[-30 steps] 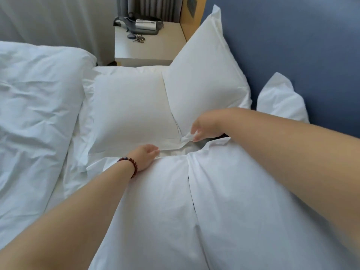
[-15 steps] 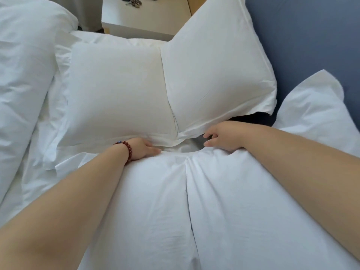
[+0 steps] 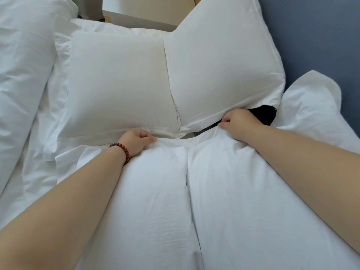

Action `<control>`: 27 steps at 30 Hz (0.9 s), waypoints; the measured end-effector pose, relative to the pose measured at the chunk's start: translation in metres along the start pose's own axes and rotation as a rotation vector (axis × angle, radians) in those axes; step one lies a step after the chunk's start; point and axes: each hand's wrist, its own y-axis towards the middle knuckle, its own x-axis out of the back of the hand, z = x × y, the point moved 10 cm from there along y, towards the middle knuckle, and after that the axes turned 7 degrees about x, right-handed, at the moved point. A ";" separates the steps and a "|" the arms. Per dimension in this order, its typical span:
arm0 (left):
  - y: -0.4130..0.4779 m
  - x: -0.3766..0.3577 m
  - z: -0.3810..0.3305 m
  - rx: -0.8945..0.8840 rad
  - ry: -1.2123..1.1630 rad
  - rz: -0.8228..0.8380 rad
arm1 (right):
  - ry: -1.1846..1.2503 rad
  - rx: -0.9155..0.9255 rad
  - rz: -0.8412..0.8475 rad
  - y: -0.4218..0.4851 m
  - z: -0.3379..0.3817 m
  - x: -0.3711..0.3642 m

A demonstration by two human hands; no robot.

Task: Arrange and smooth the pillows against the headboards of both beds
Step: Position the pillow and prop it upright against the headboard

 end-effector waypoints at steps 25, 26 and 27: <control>-0.015 0.080 0.048 0.118 0.580 0.067 | -0.186 0.034 0.098 -0.037 0.014 0.028; -0.014 0.079 0.048 0.124 0.573 0.066 | -0.163 0.032 0.095 -0.037 0.015 0.027; -0.012 0.079 0.047 0.125 0.559 0.062 | -0.143 0.029 0.094 -0.037 0.014 0.026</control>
